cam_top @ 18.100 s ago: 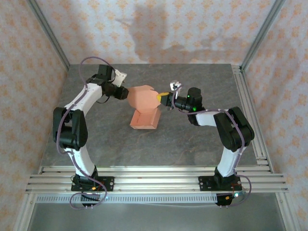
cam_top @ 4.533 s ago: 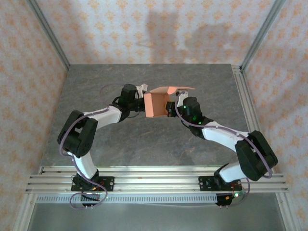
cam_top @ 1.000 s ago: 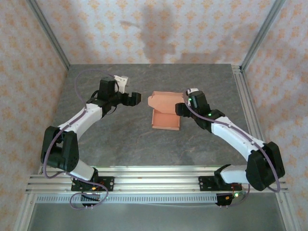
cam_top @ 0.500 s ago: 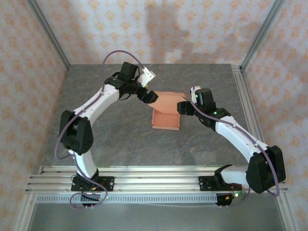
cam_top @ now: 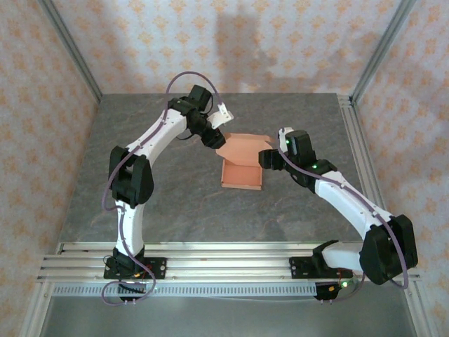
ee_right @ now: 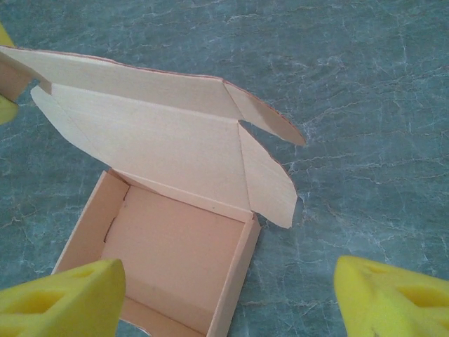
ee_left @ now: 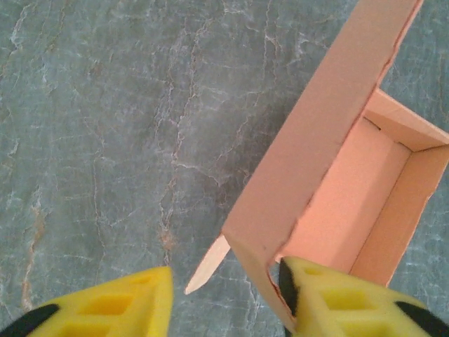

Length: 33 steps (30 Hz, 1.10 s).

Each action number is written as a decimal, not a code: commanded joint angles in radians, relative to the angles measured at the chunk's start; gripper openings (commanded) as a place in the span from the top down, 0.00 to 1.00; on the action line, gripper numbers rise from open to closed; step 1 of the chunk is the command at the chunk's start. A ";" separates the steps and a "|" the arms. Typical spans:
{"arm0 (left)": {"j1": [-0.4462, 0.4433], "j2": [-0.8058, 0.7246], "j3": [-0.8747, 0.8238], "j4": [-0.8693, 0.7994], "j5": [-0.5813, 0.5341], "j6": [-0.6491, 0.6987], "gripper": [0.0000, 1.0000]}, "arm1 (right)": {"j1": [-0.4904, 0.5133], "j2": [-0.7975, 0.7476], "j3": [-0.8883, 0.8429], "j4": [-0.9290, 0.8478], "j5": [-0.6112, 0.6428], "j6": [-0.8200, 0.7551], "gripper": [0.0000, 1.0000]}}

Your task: Fold the paper box

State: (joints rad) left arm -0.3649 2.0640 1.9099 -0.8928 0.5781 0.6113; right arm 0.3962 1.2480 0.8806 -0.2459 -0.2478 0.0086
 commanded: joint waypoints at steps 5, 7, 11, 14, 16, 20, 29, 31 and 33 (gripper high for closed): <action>0.006 0.035 0.063 -0.099 -0.017 0.046 0.64 | -0.005 -0.009 -0.007 0.004 0.001 -0.006 0.22; 0.006 0.039 0.068 -0.095 -0.018 0.046 0.66 | -0.006 -0.007 -0.005 0.005 -0.001 -0.006 0.22; 0.006 0.060 0.086 -0.089 -0.027 0.042 0.68 | -0.007 -0.002 -0.003 0.007 -0.005 -0.002 0.22; 0.007 0.074 0.102 -0.089 -0.030 0.039 0.67 | -0.007 -0.001 -0.003 0.007 -0.008 0.000 0.22; 0.006 0.080 0.106 -0.088 -0.032 0.040 0.67 | -0.006 -0.001 -0.005 0.007 -0.009 0.002 0.22; 0.006 0.096 0.116 -0.093 -0.031 0.041 0.68 | -0.006 -0.001 -0.008 0.009 -0.005 0.002 0.22; 0.006 0.099 0.130 -0.093 -0.050 0.035 0.69 | -0.007 0.002 -0.015 0.014 -0.005 0.000 0.22; 0.006 0.076 0.114 -0.074 -0.050 0.030 0.60 | -0.008 0.002 -0.014 0.014 -0.007 0.001 0.22; 0.006 0.047 0.088 -0.041 -0.058 0.024 0.54 | -0.008 0.004 -0.014 0.017 -0.005 0.001 0.22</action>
State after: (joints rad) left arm -0.3649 2.1536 2.0121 -0.9531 0.5484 0.6353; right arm 0.3954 1.2484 0.8780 -0.2455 -0.2527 0.0093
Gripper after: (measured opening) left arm 0.441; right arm 0.777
